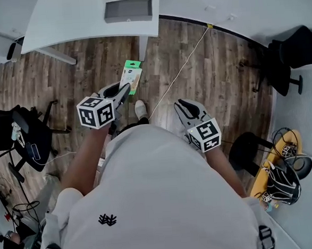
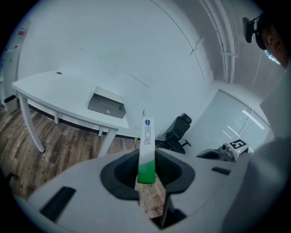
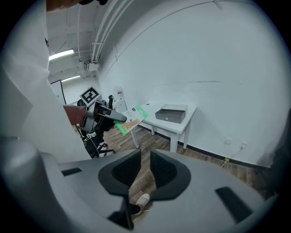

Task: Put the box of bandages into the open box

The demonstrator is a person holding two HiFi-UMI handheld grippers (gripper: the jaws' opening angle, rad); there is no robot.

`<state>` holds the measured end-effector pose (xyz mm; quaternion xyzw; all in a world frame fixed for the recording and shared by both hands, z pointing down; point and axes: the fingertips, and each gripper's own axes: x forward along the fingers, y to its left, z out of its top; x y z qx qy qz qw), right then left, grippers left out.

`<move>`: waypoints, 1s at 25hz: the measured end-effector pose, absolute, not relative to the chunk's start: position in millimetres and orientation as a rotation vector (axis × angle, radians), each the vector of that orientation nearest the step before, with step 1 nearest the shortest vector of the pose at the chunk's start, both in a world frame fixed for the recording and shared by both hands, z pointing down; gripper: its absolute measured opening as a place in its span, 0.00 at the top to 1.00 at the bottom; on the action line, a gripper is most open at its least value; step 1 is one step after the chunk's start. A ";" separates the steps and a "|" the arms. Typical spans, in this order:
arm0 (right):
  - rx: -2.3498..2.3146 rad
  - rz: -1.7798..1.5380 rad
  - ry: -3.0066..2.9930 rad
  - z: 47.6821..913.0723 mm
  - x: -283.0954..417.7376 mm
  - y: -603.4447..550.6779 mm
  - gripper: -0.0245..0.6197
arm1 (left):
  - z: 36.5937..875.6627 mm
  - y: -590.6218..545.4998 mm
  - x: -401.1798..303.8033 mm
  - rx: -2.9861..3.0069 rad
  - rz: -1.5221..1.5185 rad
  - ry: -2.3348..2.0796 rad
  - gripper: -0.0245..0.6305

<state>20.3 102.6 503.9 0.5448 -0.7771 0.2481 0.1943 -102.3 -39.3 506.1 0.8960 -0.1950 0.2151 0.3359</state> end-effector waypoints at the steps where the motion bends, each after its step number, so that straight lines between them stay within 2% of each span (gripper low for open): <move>1: 1.516 0.690 -2.181 504.5 22.7 92.3 0.86 | 507.7 -49.1 -101.0 2.339 0.563 -0.513 0.82; 11: 1.424 0.672 -2.209 509.3 55.6 24.8 0.87 | 498.3 -142.1 -63.1 2.478 0.660 -0.583 0.82; 18: 1.343 0.619 -2.292 506.4 106.6 -44.5 0.87 | 491.8 -227.2 -21.9 2.541 0.776 -0.679 0.82; 25: 1.278 0.574 -2.360 502.0 170.3 -113.6 0.87 | 504.6 -298.9 24.9 2.623 1.029 -0.710 0.82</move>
